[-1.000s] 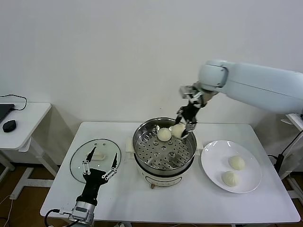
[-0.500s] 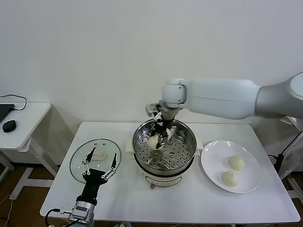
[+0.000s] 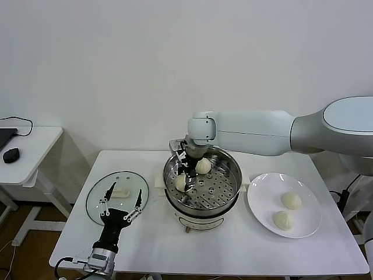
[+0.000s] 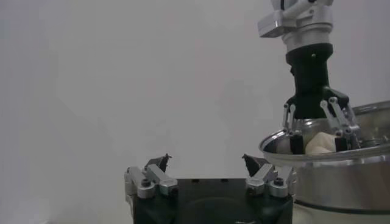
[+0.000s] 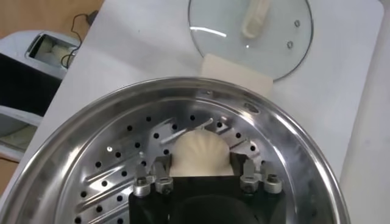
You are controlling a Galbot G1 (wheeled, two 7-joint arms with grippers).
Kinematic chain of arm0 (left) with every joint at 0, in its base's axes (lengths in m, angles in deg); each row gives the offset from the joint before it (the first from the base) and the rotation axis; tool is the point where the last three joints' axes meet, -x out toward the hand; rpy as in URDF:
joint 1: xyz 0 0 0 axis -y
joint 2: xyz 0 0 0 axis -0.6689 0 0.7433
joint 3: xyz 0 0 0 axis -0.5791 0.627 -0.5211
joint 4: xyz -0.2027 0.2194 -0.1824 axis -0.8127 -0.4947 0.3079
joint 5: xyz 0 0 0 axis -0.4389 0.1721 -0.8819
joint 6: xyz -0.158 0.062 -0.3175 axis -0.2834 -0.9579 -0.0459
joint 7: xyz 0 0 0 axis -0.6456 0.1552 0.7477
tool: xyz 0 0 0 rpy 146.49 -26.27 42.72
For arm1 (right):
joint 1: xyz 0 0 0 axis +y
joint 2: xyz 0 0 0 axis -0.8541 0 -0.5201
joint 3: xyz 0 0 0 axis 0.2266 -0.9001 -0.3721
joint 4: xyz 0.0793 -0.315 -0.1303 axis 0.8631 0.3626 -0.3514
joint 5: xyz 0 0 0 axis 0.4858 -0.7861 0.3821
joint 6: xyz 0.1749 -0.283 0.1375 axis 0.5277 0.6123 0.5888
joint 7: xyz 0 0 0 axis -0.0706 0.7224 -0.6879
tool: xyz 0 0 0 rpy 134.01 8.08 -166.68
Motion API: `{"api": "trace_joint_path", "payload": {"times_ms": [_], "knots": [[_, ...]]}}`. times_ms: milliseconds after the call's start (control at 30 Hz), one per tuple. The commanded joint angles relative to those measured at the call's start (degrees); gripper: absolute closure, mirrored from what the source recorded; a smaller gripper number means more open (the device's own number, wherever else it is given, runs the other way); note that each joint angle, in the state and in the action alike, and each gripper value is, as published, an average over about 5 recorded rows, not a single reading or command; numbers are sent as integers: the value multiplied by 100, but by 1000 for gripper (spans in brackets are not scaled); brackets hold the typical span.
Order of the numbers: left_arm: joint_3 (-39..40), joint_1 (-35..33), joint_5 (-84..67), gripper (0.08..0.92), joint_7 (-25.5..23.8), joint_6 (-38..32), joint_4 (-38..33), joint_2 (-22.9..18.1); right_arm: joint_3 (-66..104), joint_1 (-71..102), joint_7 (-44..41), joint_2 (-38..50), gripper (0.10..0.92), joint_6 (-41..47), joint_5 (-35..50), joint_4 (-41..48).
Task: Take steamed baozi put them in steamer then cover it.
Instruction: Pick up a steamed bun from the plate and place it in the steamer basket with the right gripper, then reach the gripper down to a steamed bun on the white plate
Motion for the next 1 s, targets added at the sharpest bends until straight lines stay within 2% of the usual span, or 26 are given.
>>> {"api": "trace_joint_path", "payload": {"times_ms": [33, 300, 600, 800, 1000], "knots": [[10, -3, 2, 177, 2, 5, -7, -1, 101, -215, -25, 383, 205, 8, -57, -251], [34, -27, 31, 177, 1, 24, -79, -15, 432, -842, -1073, 2092, 203, -308, -836, -827], [25, -86, 55, 177, 0, 8, -125, -42, 572, -720, -2052, 3857, 203, -1199, -2116, -554], [49, -87, 66, 177, -1, 16, -147, -64, 841, 254, -2073, 4526, 203, -1450, -2729, -363], [47, -111, 88, 177, 0, 15, -150, -61, 1612, 1663, -2040, 4640, 203, -1548, -3236, -109]]}}
